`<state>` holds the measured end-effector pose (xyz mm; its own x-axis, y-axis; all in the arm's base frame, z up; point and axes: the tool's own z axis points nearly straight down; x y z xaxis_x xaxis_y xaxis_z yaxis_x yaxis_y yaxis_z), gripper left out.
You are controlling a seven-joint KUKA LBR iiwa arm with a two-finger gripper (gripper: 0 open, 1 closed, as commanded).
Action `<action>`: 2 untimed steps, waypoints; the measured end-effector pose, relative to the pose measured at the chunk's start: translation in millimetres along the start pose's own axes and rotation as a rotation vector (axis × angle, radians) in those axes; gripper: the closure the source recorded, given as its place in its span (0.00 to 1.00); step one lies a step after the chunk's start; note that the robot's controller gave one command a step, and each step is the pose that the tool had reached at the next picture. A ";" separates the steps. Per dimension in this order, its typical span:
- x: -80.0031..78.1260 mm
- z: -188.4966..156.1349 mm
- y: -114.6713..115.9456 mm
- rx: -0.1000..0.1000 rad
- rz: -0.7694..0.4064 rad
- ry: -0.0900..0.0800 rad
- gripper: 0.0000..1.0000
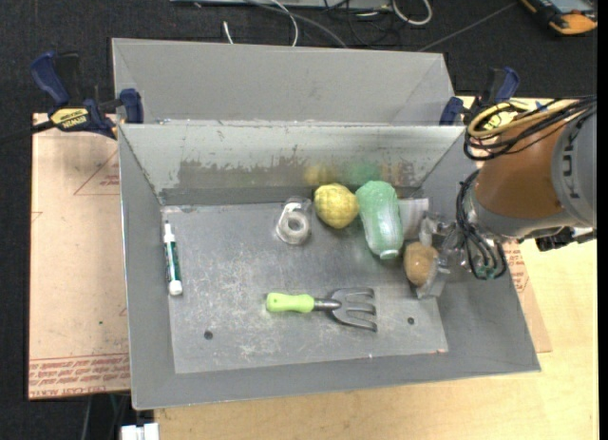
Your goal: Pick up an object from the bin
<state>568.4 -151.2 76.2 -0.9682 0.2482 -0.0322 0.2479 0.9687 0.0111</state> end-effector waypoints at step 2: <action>-0.8 -34.7 0.6 -0.001 -0.001 -0.002 1.00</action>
Offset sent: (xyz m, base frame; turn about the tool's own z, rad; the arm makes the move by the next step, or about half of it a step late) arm 0.0004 0.0002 0.1070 -0.0003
